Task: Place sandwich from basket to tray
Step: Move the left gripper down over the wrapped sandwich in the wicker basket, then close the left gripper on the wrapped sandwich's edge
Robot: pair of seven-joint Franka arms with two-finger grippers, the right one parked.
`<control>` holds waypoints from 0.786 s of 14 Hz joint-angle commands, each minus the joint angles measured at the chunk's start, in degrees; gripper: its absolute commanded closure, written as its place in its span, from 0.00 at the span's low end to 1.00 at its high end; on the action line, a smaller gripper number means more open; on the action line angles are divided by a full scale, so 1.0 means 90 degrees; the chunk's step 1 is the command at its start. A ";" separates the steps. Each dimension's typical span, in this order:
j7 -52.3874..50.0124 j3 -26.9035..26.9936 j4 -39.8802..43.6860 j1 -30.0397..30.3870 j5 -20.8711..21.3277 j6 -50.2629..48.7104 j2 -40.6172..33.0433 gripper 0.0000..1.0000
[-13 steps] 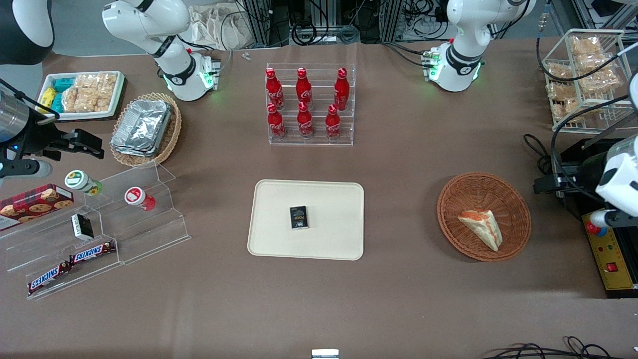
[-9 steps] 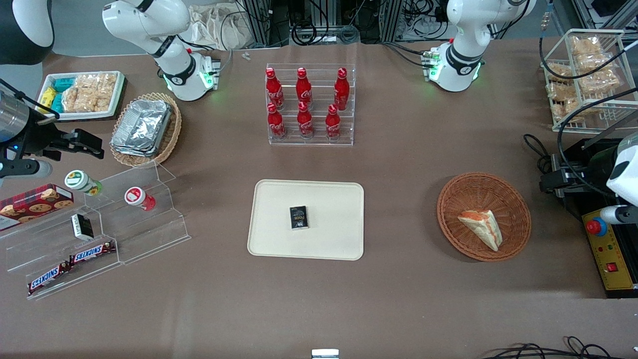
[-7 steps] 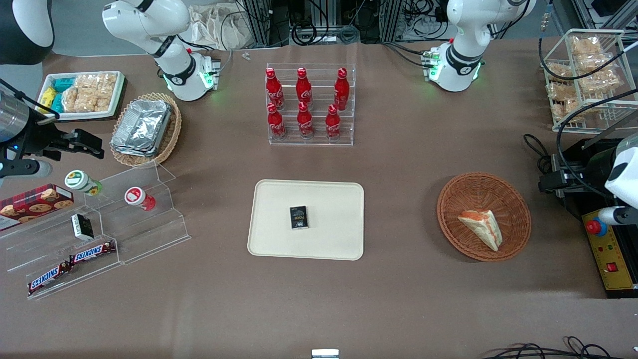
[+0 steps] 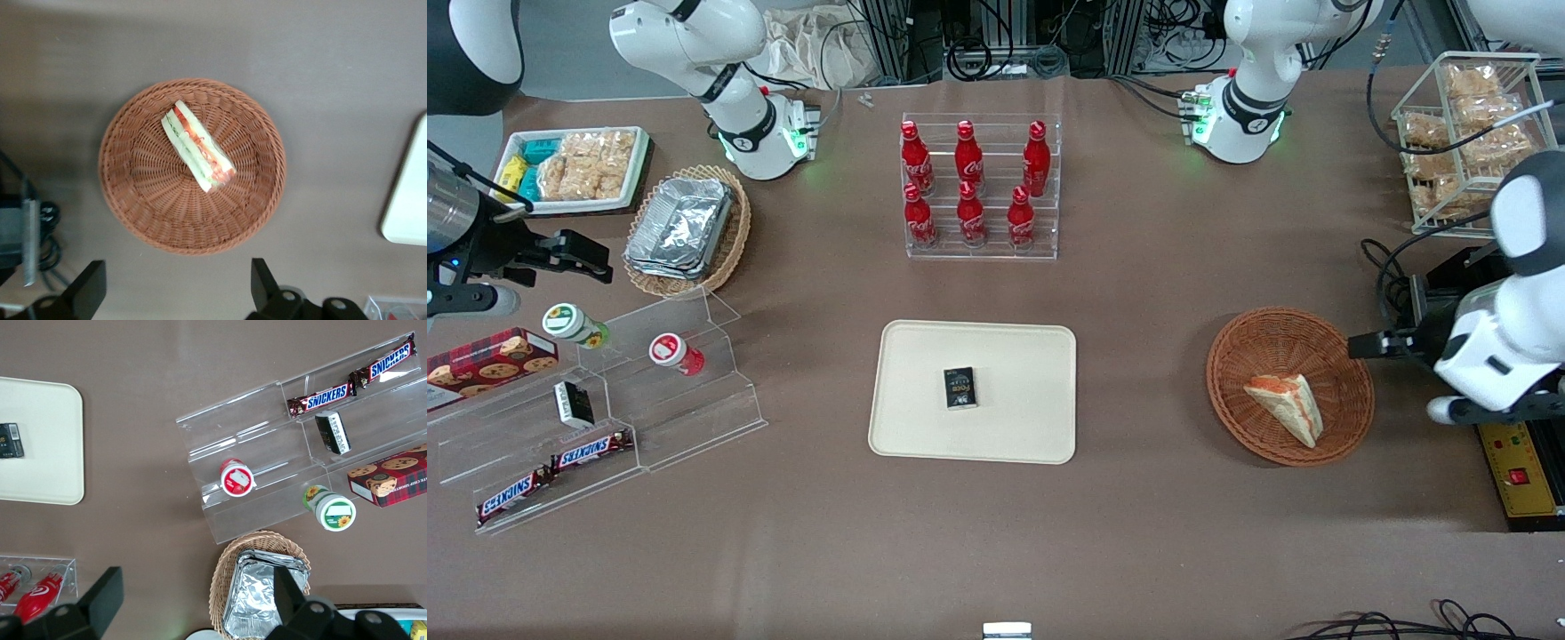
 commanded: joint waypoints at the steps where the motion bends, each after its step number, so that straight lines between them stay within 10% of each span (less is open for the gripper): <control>1: -0.0527 -0.0026 -0.1044 0.0058 -0.0092 0.1056 -0.0172 0.06; 11: -0.2677 -0.0026 -0.1730 0.0048 -0.0092 0.3296 0.0970 0.03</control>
